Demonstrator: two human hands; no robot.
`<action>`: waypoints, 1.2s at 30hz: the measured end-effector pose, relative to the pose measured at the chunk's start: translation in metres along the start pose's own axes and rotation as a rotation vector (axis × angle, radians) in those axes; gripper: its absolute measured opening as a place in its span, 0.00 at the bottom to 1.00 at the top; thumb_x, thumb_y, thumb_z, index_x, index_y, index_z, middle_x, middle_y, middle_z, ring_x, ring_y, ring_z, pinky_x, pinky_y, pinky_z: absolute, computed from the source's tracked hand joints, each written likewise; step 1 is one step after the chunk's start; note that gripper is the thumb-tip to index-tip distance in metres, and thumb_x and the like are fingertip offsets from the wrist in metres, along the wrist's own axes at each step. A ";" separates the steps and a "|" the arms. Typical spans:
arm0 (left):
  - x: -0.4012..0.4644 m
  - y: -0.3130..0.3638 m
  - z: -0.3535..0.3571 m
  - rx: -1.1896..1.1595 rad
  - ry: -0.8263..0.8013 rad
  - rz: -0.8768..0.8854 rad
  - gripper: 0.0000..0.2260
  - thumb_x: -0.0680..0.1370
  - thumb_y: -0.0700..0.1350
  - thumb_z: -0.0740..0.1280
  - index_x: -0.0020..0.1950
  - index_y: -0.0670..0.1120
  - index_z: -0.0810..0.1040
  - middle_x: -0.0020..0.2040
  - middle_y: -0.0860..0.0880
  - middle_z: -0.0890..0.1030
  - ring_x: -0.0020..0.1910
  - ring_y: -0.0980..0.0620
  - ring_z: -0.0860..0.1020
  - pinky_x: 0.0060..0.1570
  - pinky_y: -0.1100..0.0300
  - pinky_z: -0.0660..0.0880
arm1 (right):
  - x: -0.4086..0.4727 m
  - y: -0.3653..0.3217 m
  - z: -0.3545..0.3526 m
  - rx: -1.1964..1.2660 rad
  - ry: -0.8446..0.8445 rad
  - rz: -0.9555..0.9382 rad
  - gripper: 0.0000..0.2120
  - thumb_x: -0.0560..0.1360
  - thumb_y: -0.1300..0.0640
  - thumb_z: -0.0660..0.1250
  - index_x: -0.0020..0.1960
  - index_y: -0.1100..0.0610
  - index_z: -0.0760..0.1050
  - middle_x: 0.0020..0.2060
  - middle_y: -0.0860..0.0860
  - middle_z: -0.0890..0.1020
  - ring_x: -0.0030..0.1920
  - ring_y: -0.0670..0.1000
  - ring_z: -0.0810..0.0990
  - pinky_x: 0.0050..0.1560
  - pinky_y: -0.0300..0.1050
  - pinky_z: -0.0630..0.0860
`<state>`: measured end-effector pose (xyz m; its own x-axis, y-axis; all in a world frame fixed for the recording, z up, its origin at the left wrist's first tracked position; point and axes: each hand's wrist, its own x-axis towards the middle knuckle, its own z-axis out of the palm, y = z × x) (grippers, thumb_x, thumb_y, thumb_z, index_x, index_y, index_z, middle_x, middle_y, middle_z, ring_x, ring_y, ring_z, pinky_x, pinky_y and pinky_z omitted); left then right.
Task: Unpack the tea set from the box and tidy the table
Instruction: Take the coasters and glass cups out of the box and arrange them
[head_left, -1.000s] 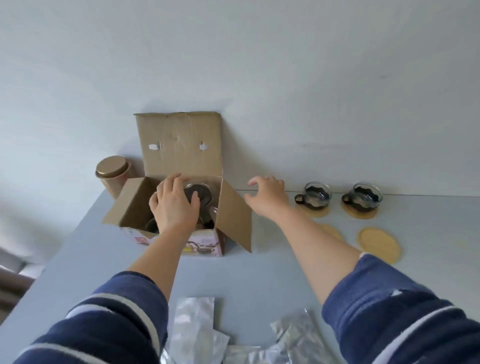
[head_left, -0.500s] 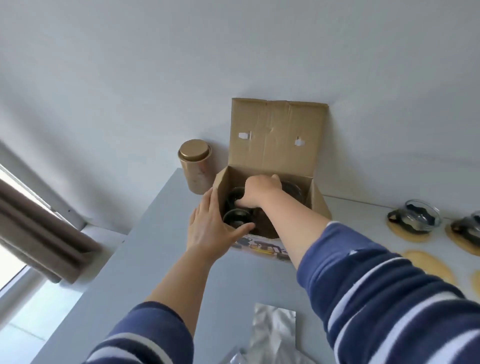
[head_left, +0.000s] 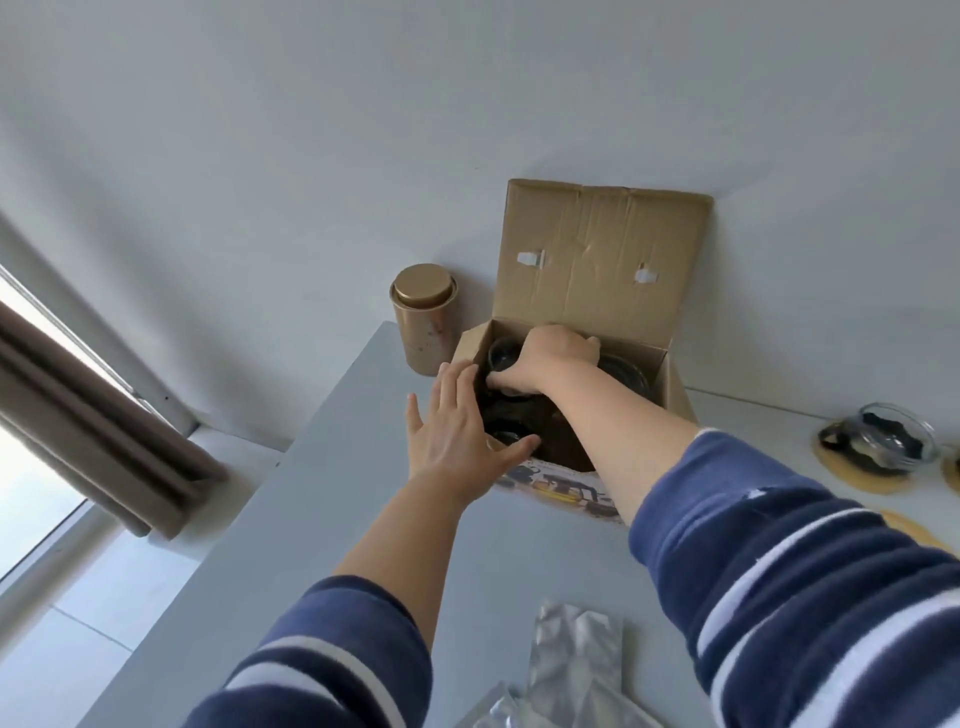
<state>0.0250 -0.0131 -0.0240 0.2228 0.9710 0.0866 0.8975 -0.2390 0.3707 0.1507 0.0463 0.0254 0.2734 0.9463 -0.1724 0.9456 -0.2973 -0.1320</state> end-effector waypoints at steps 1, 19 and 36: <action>0.002 0.002 -0.002 0.039 -0.049 -0.014 0.46 0.69 0.70 0.64 0.77 0.49 0.50 0.78 0.54 0.50 0.79 0.50 0.47 0.76 0.40 0.43 | -0.004 0.004 -0.008 0.044 0.014 0.001 0.37 0.66 0.31 0.67 0.63 0.58 0.72 0.57 0.54 0.79 0.59 0.57 0.77 0.61 0.53 0.69; 0.054 0.047 -0.011 0.745 -0.609 0.038 0.23 0.75 0.54 0.62 0.70 0.51 0.69 0.69 0.49 0.72 0.75 0.41 0.59 0.69 0.29 0.36 | -0.059 0.091 -0.033 0.399 0.133 0.114 0.36 0.66 0.38 0.71 0.64 0.59 0.65 0.53 0.52 0.76 0.47 0.54 0.75 0.40 0.45 0.74; 0.044 0.029 -0.034 0.269 -0.206 0.112 0.28 0.64 0.66 0.69 0.59 0.53 0.75 0.53 0.53 0.78 0.57 0.49 0.74 0.70 0.41 0.62 | -0.068 0.099 0.003 1.018 0.405 0.088 0.37 0.64 0.47 0.78 0.68 0.53 0.66 0.61 0.49 0.76 0.57 0.47 0.75 0.53 0.37 0.70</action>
<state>0.0482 0.0225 0.0222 0.3732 0.9238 -0.0858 0.9251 -0.3635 0.1100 0.2250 -0.0480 0.0210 0.5465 0.8329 0.0877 0.3825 -0.1551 -0.9108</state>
